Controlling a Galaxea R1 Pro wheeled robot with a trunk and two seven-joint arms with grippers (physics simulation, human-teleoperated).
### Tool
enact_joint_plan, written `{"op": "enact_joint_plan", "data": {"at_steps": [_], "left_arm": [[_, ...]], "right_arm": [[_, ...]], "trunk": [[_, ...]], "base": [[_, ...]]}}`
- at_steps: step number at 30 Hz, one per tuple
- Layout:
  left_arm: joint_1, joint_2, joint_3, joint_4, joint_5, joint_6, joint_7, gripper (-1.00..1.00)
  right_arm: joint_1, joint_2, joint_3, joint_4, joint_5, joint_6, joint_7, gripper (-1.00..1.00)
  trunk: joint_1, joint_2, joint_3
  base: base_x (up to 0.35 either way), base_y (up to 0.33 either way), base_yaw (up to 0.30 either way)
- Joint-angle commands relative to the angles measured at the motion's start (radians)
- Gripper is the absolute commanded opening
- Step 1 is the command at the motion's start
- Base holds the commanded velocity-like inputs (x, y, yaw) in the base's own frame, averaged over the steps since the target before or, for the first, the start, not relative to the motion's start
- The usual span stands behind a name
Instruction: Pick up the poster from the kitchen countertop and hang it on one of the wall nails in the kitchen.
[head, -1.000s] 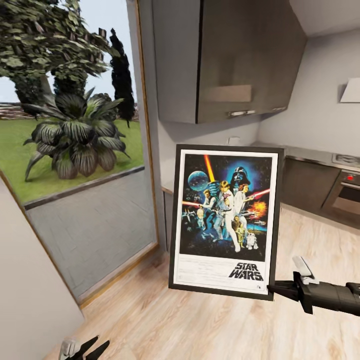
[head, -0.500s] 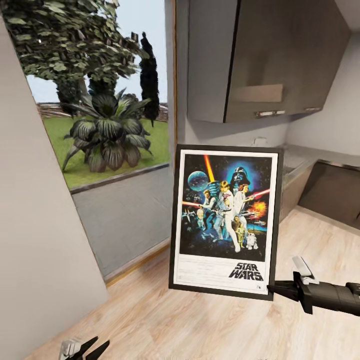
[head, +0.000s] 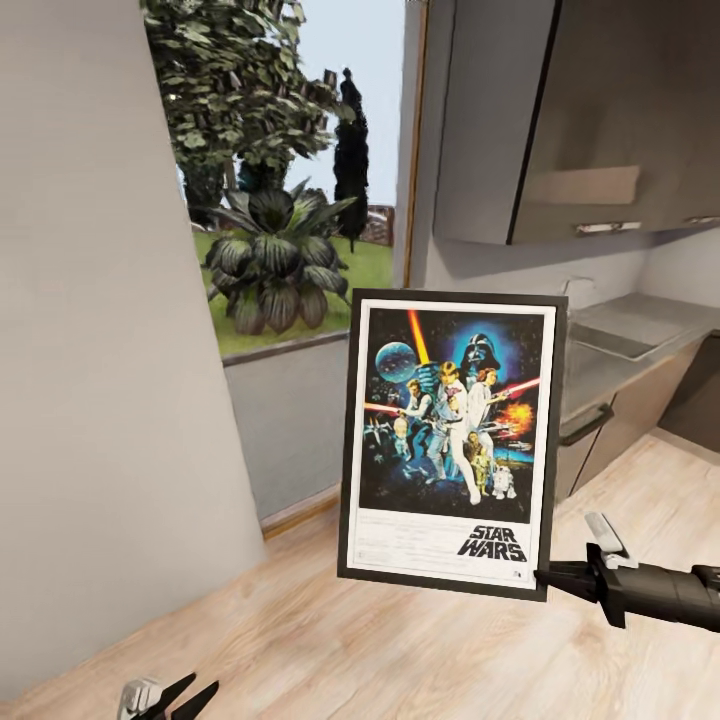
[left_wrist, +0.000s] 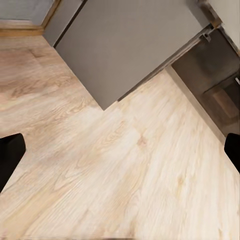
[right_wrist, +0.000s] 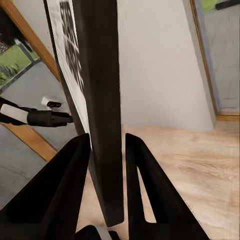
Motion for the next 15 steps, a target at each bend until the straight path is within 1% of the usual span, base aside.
{"op": "enact_joint_plan", "data": {"at_steps": [1, 3, 4, 10, 15], "left_arm": [[-0.001, 0.0, 0.001, 0.002, 0.0, -0.005, -0.002, 1.0], [-0.001, 0.0, 0.001, 0.002, 0.0, -0.005, -0.002, 1.0], [-0.001, 0.0, 0.001, 0.002, 0.0, -0.005, -0.002, 1.0], [-0.001, 0.0, 0.001, 0.001, 0.0, -0.005, -0.002, 1.0], [-0.001, 0.0, 0.001, 0.002, 0.0, -0.005, -0.003, 1.0]], "right_arm": [[0.0, 0.0, 0.0, 0.0, -0.002, 0.012, 0.004, -1.0], [-0.001, -0.001, -0.001, 0.0, -0.001, 0.013, 0.004, -1.0], [-0.001, 0.0, -0.001, 0.001, -0.001, 0.013, 0.004, -1.0], [-0.001, 0.0, 0.0, 0.0, -0.001, 0.014, 0.004, -1.0], [0.0, 0.0, 0.0, 0.0, -0.001, 0.013, 0.004, -1.0]], "trunk": [[0.0, -0.002, -0.002], [0.0, -0.002, -0.002], [0.0, -0.002, -0.002], [0.0, -0.002, -0.002], [0.0, -0.002, -0.002]], "base": [[-0.284, 0.088, 0.29], [-0.298, 0.092, 0.243], [-0.307, 0.094, 0.106], [-0.311, 0.095, 0.059], [-0.314, 0.096, 0.216]]}}
